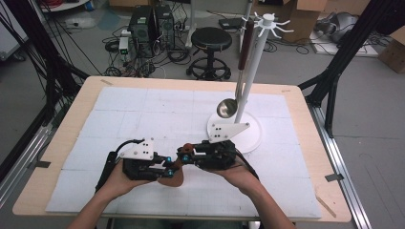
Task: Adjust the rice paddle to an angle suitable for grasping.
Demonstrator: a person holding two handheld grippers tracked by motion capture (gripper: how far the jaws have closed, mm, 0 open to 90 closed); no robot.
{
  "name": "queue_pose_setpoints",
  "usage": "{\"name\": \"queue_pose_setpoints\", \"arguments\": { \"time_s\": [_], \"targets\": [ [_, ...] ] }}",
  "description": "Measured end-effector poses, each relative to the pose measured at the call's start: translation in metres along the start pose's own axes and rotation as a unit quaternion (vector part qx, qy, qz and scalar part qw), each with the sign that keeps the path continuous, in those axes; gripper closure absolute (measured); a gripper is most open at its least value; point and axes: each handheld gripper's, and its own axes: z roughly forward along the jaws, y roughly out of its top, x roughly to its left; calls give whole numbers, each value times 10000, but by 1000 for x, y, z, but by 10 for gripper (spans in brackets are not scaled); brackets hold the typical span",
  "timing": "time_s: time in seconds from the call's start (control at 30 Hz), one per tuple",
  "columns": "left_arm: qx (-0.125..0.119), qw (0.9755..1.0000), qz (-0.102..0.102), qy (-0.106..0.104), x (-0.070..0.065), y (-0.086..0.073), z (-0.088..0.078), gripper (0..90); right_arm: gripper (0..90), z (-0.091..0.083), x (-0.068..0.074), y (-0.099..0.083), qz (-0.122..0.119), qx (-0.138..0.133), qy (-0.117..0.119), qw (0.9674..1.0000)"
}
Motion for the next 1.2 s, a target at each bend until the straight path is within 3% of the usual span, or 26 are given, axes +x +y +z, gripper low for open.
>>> {"name": "queue_pose_setpoints", "arguments": {
  "time_s": [0.27, 0.37, 0.53, 0.8, 1.2],
  "targets": [
    [-57, 10000, -55, -20, 1, -2, -3, 828, 709, 10, -2, -19, 39, -43, 64, 10000],
    [-96, 9999, -77, -2, 2, -2, -3, 829, 728, 12, -3, -24, 94, 5, 24, 10000],
    [-120, 9999, -89, -63, 2, -2, -3, 806, 800, 14, -1, -22, -57, -40, 39, 10000],
    [-121, 9998, -141, 21, 2, -2, -6, 693, 824, 5, -2, -20, -85, -158, -59, 9998],
    [-129, 9997, -181, 136, 3, -4, -14, 636, 828, -16, -8, -20, -24, -260, -324, 9991]
  ]
}}
